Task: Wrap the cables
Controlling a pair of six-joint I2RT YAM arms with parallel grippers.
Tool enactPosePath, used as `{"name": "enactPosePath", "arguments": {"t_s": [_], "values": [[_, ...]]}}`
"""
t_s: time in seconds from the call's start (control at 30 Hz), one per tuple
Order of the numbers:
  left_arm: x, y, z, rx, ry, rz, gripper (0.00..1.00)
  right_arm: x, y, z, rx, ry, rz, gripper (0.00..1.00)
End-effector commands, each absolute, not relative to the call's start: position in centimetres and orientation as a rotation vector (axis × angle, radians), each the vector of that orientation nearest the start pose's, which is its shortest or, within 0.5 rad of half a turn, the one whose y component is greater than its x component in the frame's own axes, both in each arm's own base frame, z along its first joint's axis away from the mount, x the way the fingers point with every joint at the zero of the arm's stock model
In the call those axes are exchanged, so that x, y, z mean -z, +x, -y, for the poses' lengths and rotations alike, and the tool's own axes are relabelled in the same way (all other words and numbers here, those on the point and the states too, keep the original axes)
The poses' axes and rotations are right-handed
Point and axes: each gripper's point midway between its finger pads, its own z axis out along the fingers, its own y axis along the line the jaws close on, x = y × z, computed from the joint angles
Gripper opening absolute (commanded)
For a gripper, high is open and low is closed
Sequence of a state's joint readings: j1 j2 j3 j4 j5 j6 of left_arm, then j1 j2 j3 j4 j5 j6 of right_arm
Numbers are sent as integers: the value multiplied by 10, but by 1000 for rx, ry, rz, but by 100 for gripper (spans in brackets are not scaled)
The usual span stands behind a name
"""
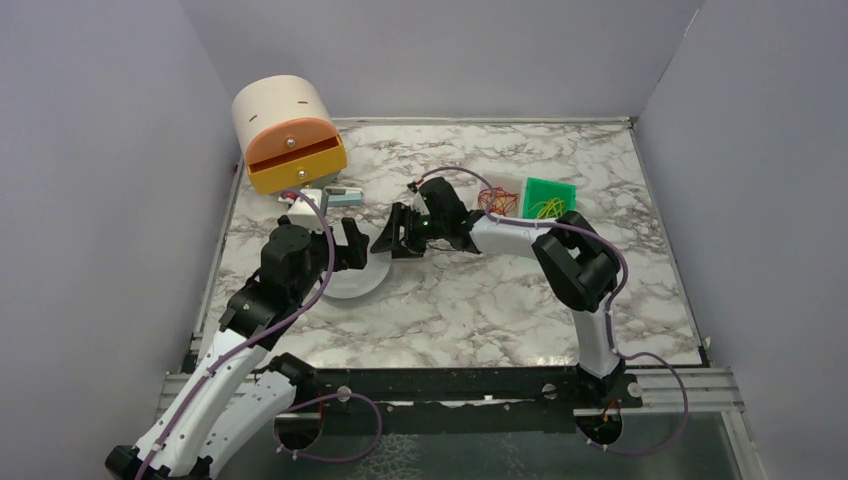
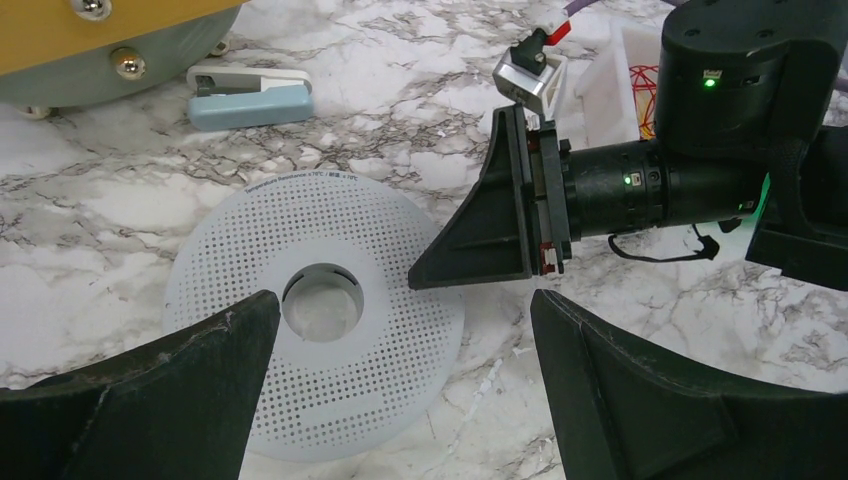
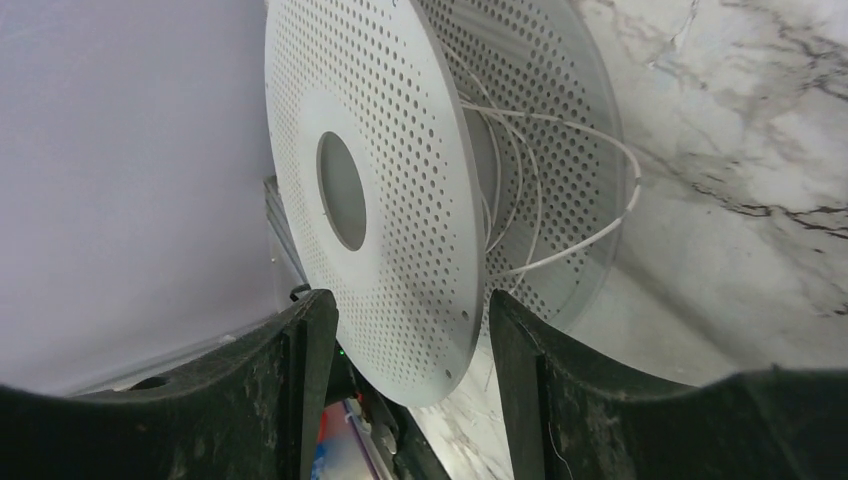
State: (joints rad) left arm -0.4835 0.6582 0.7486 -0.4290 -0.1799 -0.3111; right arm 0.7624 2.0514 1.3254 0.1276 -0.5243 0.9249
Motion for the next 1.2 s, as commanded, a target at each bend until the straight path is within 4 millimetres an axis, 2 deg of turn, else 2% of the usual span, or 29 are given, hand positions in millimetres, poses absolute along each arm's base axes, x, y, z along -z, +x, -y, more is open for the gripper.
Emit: {"name": "enactPosePath", "arguments": {"t_s": [0.0, 0.1, 0.17, 0.33, 0.47, 0.8, 1.17], "values": [[-247, 250, 109, 381, 26, -1893, 98, -89, 289, -462, -1510, -172, -2498, 60], [-247, 250, 109, 383, 26, -1893, 98, -93, 286, -464, -1528, -182, -2482, 56], [-247, 250, 108, 383, 25, -1893, 98, -98, 285, -465, -1543, -185, -2465, 48], [-247, 250, 108, 383, 24, -1892, 98, -112, 282, -464, -1579, -196, -2426, 22], [-248, 249, 108, 383, 23, -1889, 98, -132, 284, -462, -1579, -203, -2373, 2], [-248, 249, 107, 380, 19, -1885, 98, -182, 286, -449, -1519, -242, -2250, 1], [-250, 248, 106, 384, 16, -1879, 98, -228, 289, -416, -1322, -274, -2139, 1]]}}
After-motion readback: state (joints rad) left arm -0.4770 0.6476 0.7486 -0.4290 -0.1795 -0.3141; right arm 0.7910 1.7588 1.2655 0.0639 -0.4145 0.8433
